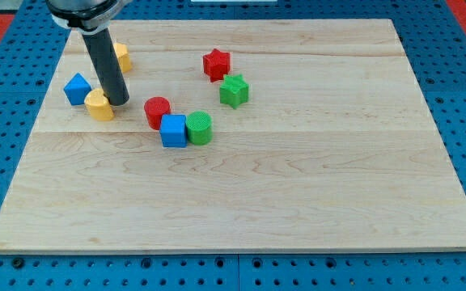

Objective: Move yellow hexagon closer to the blue triangle

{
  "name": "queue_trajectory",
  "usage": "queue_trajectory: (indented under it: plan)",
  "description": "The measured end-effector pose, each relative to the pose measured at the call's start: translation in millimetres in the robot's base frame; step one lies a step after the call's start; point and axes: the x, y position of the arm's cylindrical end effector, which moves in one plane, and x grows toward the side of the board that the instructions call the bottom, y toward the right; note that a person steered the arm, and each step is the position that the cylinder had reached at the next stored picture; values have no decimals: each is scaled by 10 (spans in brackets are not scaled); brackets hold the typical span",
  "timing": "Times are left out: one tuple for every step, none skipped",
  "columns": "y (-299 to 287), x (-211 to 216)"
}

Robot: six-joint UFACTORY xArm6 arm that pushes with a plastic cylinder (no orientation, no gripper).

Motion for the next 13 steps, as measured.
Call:
queue_trajectory:
  plan:
    - [-2,112]
    - [-235,125]
    - [-348,121]
    - [82,-38]
    - [338,-199]
    - [344,-302]
    - [344,-306]
    - [357,-329]
    - [360,-362]
    - [192,-618]
    - [179,-827]
    - [155,-971]
    - [73,-1102]
